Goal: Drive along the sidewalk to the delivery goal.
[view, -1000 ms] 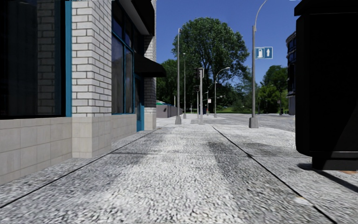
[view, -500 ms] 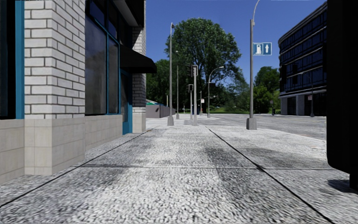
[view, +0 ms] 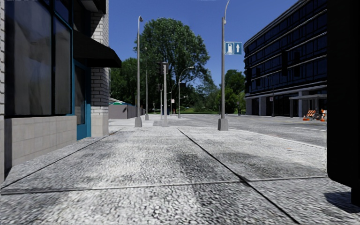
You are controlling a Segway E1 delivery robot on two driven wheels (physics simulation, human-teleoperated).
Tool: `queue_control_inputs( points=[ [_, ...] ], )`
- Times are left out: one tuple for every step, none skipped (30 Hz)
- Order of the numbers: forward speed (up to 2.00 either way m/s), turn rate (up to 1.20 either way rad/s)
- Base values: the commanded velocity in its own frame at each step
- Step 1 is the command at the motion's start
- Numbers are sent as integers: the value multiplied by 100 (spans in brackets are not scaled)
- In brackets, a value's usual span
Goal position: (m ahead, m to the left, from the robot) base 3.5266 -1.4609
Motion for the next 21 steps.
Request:
queue_control_inputs(
  points=[
    [111,-58],
    [111,-58],
    [111,-58],
    [111,-58],
    [111,-58],
    [111,-58],
    [111,-50],
    [111,-28],
    [111,-28],
    [111,-11],
    [111,-4],
    [111,-1],
    [111,-1],
    [111,0],
    [111,0],
    [111,0],
    [111,-14],
    [108,-29],
    [106,-35],
    [106,-35],
    [105,-36]
  ],
)
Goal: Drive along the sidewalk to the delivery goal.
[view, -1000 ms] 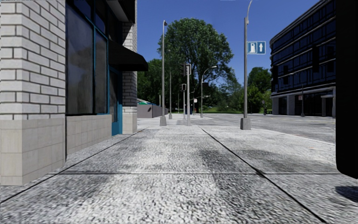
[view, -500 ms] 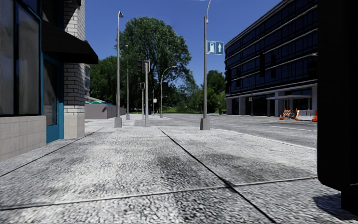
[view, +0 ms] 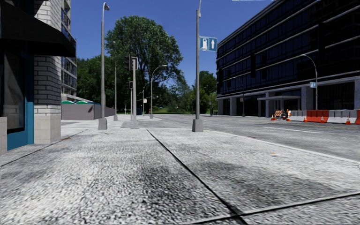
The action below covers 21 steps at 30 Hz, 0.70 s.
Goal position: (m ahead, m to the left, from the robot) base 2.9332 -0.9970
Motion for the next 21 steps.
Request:
queue_control_inputs(
  points=[
    [103,-36],
    [102,-39],
    [102,-39],
    [102,-48],
    [101,-54],
    [101,-57],
    [101,-57],
    [101,-57],
    [101,-58],
    [101,-58],
    [101,-58],
    [101,-58],
    [101,-58],
    [101,-58],
    [101,-58],
    [101,-58],
    [101,-58],
    [101,-58],
    [101,-58],
    [101,-58],
    [101,-58]
  ],
)
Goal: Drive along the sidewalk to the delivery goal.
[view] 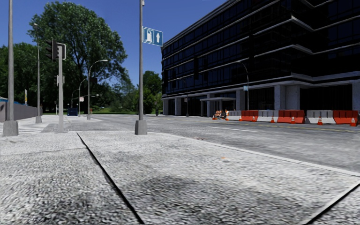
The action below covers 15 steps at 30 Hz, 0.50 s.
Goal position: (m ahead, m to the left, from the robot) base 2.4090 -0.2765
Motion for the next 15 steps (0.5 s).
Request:
queue_control_inputs(
  points=[
    [101,-58],
    [101,-58],
    [101,-58],
    [101,-58],
    [101,-58],
    [101,-58],
    [101,-58],
    [101,-58],
    [101,-58],
    [101,-58],
    [101,-58],
    [101,-58],
    [101,-58],
    [101,-58],
    [101,-58]
  ],
)
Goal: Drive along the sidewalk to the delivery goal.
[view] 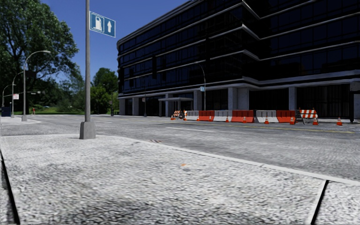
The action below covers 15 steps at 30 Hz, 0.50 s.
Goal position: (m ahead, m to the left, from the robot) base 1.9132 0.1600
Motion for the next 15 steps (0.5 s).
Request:
queue_control_inputs(
  points=[
    [101,-58],
    [101,-58],
    [101,-58],
    [101,-58],
    [101,-58],
    [101,-58],
    [101,-58],
    [101,-58],
    [101,-58],
    [101,-58],
    [101,-58],
    [101,-58],
    [101,-58],
    [101,-58],
    [101,-58]
  ],
)
